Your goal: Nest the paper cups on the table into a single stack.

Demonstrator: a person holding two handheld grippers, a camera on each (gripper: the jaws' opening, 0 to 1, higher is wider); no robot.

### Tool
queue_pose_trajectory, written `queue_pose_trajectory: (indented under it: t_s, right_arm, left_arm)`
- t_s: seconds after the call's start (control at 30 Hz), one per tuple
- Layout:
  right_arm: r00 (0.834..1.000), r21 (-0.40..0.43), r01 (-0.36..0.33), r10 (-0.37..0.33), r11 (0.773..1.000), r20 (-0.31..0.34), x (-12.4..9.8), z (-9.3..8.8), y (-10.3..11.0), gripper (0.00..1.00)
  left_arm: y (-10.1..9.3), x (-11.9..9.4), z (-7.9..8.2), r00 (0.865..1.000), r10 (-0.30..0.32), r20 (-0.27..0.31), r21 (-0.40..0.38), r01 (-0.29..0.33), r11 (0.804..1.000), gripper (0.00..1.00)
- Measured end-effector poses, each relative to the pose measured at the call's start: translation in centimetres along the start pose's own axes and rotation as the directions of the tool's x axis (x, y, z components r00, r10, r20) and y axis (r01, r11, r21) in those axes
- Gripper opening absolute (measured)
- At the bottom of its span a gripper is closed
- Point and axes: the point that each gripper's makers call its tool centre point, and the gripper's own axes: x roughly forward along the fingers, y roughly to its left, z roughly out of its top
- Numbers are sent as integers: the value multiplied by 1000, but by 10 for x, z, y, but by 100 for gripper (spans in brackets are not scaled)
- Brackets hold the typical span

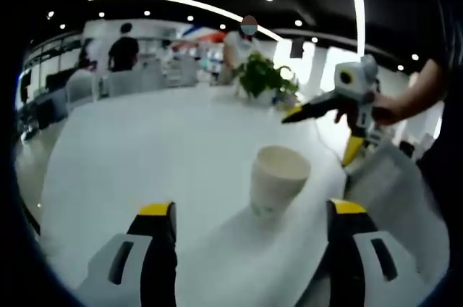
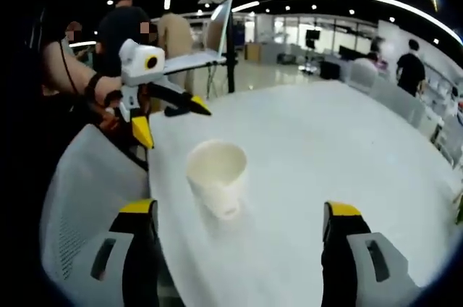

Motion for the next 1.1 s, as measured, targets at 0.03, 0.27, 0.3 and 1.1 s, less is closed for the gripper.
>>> queue_pose_trajectory:
  t_s: [0.03,0.27,0.3,1.1]
  right_arm:
    - [1000,-2,-3,3,1000,1,1,0,0,90]
    - [999,-14,-45,45,999,-12,10,-7,7,81]
    - [999,-20,-52,52,998,-16,11,-8,9,80]
    - [988,-7,-151,151,989,-25,38,-11,24,58]
  left_arm:
    - [1,1,-2,1000,-2,-3,1,2,1000,83]
    - [0,8,-7,999,-25,-26,0,25,1000,77]
    - [0,10,-8,999,-27,-29,1,27,1000,77]
    - [-7,30,-16,994,-80,-69,41,83,996,61]
